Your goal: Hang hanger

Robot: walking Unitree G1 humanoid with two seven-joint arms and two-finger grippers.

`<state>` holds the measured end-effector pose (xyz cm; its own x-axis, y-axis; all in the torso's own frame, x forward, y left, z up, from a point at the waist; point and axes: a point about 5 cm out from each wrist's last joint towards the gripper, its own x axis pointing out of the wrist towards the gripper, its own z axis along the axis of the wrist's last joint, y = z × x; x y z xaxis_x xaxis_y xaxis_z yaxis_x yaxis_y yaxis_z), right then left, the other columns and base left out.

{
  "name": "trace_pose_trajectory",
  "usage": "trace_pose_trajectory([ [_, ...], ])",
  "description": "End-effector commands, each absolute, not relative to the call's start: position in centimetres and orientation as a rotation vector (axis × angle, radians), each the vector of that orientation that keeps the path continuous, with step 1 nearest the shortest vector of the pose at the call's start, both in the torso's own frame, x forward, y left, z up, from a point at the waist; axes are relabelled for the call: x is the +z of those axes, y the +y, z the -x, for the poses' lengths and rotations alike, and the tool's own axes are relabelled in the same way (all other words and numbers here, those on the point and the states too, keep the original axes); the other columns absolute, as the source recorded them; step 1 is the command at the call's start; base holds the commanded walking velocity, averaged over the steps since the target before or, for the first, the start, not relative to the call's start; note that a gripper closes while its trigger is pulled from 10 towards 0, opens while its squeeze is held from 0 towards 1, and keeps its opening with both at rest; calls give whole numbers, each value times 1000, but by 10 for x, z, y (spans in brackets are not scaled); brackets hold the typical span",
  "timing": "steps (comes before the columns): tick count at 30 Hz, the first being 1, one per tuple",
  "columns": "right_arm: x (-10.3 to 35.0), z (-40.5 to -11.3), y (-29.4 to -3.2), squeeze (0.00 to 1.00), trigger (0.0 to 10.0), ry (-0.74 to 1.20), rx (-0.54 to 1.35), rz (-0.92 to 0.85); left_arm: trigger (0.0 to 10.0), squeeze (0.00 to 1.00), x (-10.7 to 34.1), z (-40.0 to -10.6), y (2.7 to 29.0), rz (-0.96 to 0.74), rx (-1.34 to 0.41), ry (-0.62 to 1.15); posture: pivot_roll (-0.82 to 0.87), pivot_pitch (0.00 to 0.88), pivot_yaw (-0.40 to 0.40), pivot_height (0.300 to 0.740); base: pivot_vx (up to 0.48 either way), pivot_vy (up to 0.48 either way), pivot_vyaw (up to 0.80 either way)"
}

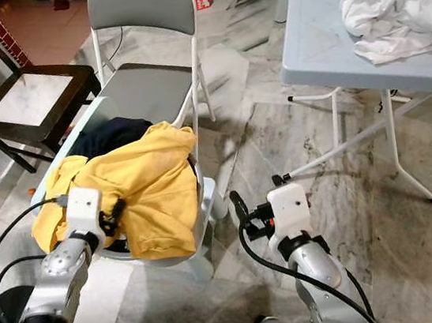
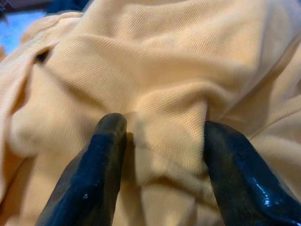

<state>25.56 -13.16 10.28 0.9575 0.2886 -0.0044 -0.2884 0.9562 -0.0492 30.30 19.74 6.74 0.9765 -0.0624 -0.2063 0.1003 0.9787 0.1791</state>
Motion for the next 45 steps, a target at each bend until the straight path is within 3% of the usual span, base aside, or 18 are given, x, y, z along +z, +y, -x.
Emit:
trace_pose_trajectory([
  [1,98,-253,-130,0,10000,24,309,47,0,0,70,-296,203,-207,-53,183,10,242,31,740,0,0,0],
  [11,96,-256,-130,0,10000,35,330,56,0,0,58,-249,211,-228,-3,218,27,248,17,740,0,0,0],
  [18,95,-257,-132,0,10000,39,329,62,0,0,65,-253,216,-284,37,185,23,246,14,740,0,0,0],
  [19,95,-257,-132,0,10000,39,328,63,3294,0,71,-259,213,-305,37,152,20,246,15,740,0,0,0],
  [20,95,-256,-132,0,10000,39,327,63,10000,0,79,-267,209,-321,30,115,18,246,15,740,0,0,0],
  [21,95,-256,-132,0,10000,39,327,63,10000,0,81,-269,208,-321,26,104,18,246,15,740,0,0,0],
  [22,95,-256,-132,0,10000,39,326,63,10000,349,86,-273,205,-298,24,76,15,244,16,740,0,0,0],
  [23,95,-256,-132,0,10000,39,325,64,10000,1000,94,-280,200,-266,10,36,15,244,16,740,0,0,0],
  [31,96,-255,-134,0,10000,34,311,68,10000,1000,121,-309,186,-254,12,-91,-13,243,25,740,0,0,0],
  [41,96,-254,-134,0,10000,33,312,83,10000,1000,96,-340,177,-63,7,109,-33,234,20,740,0,0,0],
  [45,97,-255,-134,0,10000,31,314,87,10000,1000,96,-342,173,-76,-6,108,-36,233,19,740,0,0,0],
])
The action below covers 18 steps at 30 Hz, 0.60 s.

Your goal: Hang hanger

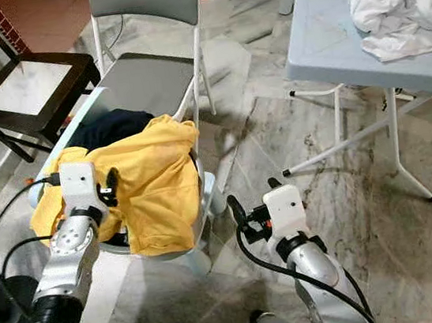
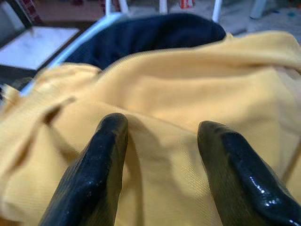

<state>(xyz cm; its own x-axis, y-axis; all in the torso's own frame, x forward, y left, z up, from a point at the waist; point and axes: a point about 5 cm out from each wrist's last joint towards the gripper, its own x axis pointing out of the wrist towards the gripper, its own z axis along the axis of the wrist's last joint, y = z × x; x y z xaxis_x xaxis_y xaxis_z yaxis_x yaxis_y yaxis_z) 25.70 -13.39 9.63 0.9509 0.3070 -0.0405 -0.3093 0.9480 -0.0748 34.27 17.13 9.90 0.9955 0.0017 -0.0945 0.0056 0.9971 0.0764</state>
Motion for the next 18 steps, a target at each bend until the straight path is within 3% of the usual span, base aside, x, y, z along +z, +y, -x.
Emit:
trace_pose_trajectory([
  [1,97,-255,-135,0,10000,30,314,88,10000,1000,97,-343,172,-75,-7,104,-37,233,18,740,0,0,0],
  [8,97,-255,-134,0,10000,30,313,92,10000,1000,105,-345,157,-88,-83,68,-34,238,17,740,0,0,0],
  [9,97,-254,-134,0,10000,30,315,93,10000,431,102,-344,156,-99,-98,82,-33,242,18,740,0,0,0],
  [10,97,-254,-133,0,10000,30,317,93,10000,0,99,-343,156,-100,-99,97,-33,242,18,740,0,0,0],
  [15,95,-252,-131,0,10000,35,321,91,10000,0,61,-330,167,-93,-63,322,-32,247,21,740,0,0,0],
  [16,95,-252,-131,0,10000,36,322,91,2667,0,50,-325,170,-103,-72,384,-33,249,22,740,0,0,0],
  [17,95,-252,-131,0,10000,37,322,90,0,0,47,-322,174,-84,-56,397,-33,249,22,740,0,0,0],
  [18,95,-251,-131,0,10000,38,322,90,0,0,43,-320,177,-75,-41,412,-33,250,22,740,0,0,0],
])
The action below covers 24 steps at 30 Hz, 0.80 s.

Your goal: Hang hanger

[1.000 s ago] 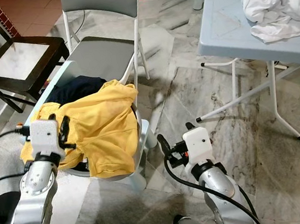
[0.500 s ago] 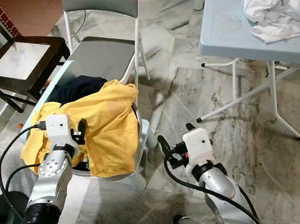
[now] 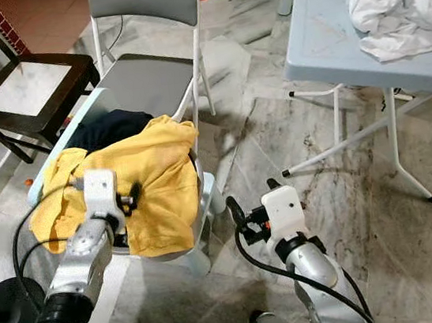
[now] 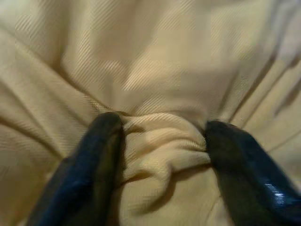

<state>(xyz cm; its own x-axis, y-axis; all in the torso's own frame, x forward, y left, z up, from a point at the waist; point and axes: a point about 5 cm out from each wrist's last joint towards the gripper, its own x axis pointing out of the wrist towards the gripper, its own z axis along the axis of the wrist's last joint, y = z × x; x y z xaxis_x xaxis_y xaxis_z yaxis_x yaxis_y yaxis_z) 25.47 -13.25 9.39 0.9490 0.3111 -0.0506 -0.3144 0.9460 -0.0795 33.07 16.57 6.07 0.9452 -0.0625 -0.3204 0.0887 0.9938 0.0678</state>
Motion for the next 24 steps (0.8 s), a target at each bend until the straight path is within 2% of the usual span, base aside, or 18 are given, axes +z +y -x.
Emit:
trace_pose_trajectory([
  [1,94,-251,-131,0,10000,40,322,91,0,0,40,-317,183,-63,-21,430,-33,250,23,740,0,0,0],
  [20,93,-252,-130,0,10000,48,325,85,0,0,43,-320,193,-74,30,407,-29,249,24,740,0,0,0],
  [24,88,-244,-120,0,10000,81,431,42,0,0,44,-321,194,-72,39,399,-29,249,24,740,0,0,0],
])
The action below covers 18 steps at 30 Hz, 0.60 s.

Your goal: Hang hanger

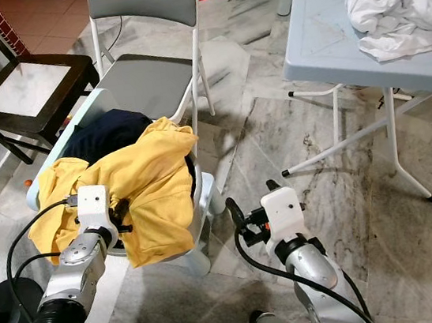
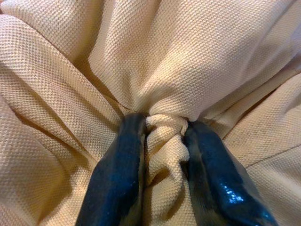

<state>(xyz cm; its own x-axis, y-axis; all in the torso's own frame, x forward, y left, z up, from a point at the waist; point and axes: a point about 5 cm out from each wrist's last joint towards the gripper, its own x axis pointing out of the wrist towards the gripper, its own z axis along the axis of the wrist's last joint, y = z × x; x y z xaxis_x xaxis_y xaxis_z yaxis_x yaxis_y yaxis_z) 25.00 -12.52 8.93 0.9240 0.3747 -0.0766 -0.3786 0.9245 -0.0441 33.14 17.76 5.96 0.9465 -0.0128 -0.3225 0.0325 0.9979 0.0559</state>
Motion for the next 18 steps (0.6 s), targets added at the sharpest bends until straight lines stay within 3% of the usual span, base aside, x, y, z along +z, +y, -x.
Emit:
trace_pose_trajectory([
  [1,88,-243,-118,0,10000,83,448,39,0,0,45,-321,194,-70,40,397,-30,250,22,740,0,0,0],
  [18,89,-246,-118,0,10000,85,464,63,0,0,75,-328,194,-73,104,182,-24,246,17,740,0,0,0],
])
